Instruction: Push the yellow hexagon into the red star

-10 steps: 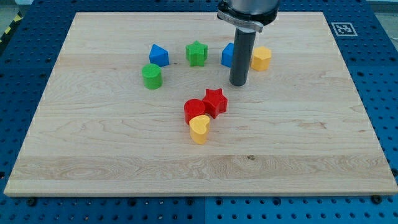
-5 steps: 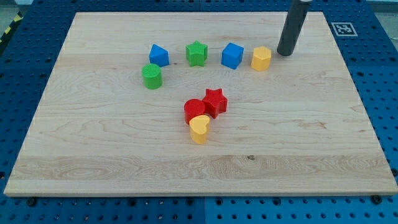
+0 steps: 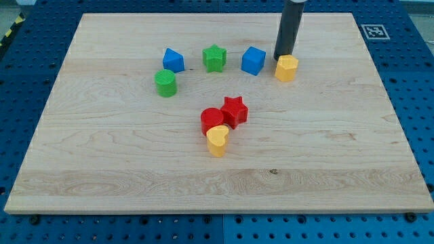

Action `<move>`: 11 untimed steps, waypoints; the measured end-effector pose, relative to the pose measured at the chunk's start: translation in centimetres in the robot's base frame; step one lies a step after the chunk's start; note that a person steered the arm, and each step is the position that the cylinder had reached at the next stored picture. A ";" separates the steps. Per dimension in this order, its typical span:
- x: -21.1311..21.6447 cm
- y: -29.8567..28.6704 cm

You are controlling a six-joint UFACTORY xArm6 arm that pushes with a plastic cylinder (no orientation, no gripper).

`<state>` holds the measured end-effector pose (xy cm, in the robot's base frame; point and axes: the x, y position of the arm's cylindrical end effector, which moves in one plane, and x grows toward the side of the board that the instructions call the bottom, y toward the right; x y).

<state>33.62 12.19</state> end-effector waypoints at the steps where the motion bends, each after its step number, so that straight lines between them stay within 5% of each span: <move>1: 1.3 0.0; 5: 7.4 5.4; 9: 5.2 4.7; 11: 8.2 4.3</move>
<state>41.84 16.53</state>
